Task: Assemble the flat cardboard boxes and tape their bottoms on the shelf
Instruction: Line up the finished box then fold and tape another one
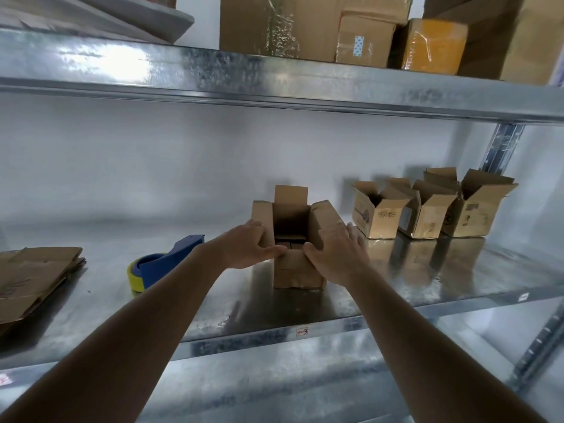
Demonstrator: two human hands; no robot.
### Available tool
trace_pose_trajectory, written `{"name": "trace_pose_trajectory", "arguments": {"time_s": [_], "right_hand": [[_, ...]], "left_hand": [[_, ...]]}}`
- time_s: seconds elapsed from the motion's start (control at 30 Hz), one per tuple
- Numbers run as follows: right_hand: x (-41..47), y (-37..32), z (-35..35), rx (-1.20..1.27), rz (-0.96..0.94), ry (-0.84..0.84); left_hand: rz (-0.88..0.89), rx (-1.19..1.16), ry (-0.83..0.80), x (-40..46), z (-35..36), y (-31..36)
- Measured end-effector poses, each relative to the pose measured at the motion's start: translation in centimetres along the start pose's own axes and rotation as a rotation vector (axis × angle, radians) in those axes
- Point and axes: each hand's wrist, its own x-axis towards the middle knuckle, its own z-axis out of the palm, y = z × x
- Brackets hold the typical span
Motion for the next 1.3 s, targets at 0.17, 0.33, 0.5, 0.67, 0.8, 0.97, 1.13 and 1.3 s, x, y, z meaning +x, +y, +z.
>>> {"name": "trace_pose_trajectory", "arguments": {"time_s": [0.17, 0.33, 0.5, 0.67, 0.8, 0.97, 1.13, 1.3], "right_hand": [[-0.1, -0.1, 0.7, 0.177, 0.118, 0.030], [-0.3, -0.2, 1.0, 0.314, 0.174, 0.073], [-0.1, -0.4, 1.2, 0.476, 0.306, 0.162], [1.4, 0.6, 1.3, 0.463, 0.318, 0.223], [3.0, 2.2, 1.2, 0.453, 0.317, 0.203], [5.8, 4.9, 1.5, 0.432, 0.214, 0.158], [9.2, 7.1, 2.1, 0.245, 0.018, 0.053], [12.4, 9.9, 2.8, 0.233, -0.145, 0.064]], "left_hand": [[0.095, -0.015, -0.038, 0.0, 1.0, -0.8], [0.158, -0.078, -0.089, 0.4, 1.5, -0.9], [0.193, -0.136, -0.073, 1.4, 2.2, -1.4], [0.236, -0.179, -0.039, 2.9, 2.9, -1.5], [0.229, -0.223, -0.038, 5.0, 3.6, -0.7], [0.176, -0.202, -0.039, 8.5, 4.6, 0.6], [0.129, -0.231, -0.030, 12.4, 5.6, 1.8], [0.086, -0.231, -0.005, 16.0, 6.8, 3.0]]}}
